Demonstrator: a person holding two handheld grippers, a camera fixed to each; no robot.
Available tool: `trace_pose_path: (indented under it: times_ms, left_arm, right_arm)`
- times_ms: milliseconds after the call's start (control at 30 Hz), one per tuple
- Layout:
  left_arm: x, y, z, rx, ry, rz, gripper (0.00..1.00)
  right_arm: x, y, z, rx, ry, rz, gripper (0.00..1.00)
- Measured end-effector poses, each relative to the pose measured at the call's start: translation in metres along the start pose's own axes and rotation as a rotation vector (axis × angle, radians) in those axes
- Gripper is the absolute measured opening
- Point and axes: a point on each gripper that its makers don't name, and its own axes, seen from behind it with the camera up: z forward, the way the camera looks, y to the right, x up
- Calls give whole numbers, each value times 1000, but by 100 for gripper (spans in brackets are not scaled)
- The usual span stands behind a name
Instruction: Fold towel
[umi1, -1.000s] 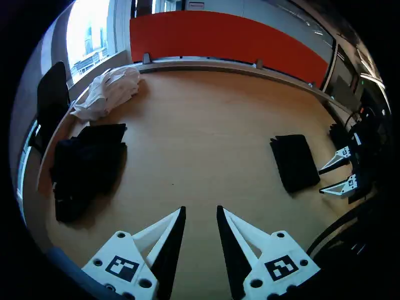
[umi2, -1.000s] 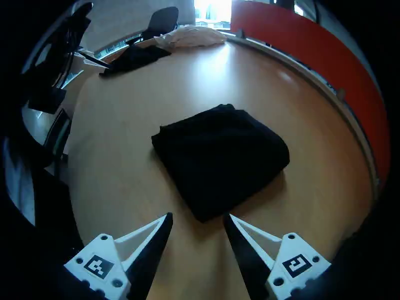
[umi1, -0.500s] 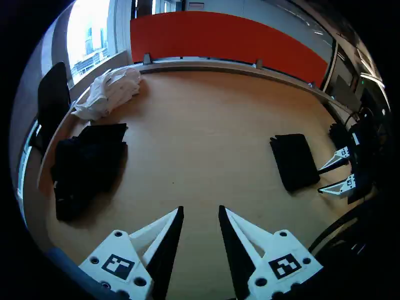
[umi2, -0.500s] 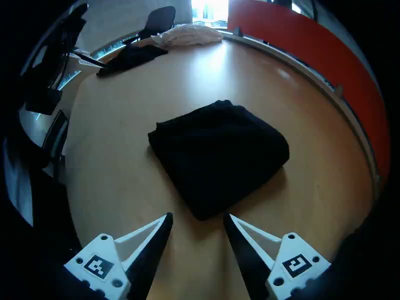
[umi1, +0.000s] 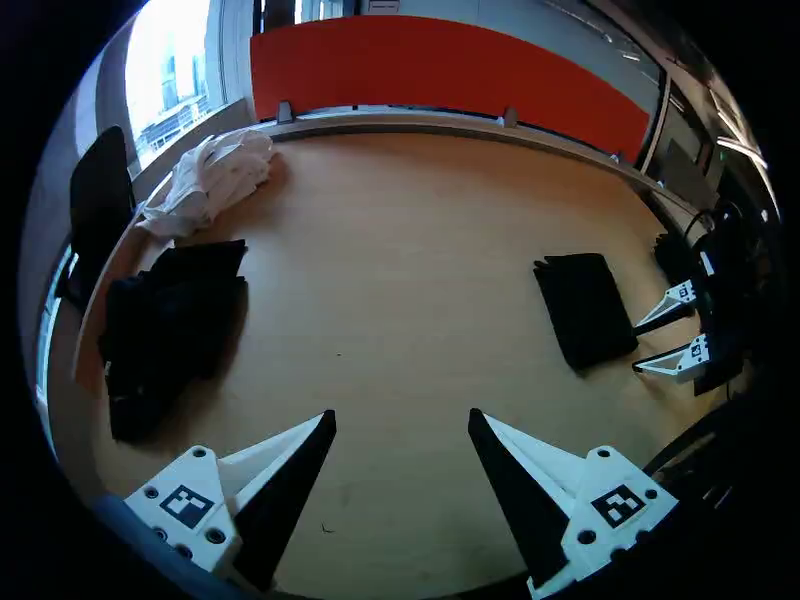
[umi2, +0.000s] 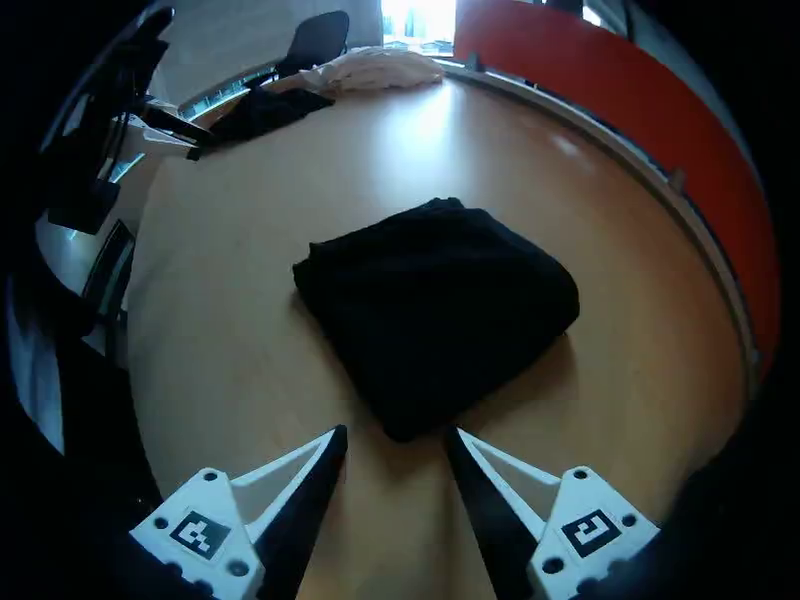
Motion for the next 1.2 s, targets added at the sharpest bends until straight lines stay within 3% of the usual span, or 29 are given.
trace_pose_path:
  times_ms: [567, 867, 1200]
  left_arm:
    - [4, -6, -1, 15, 14, -3, 99]
    - [4, -7, -1, 17, 14, 0, 99]
    - [7, -6, 1, 15, 23, 7, 99]
  right_arm:
    - [2, 4, 4, -18, 5, 39, 6]
    - [13, 9, 0, -30, 30, 37, 5]
    - [60, 23, -22, -52, 104, -24, 5]
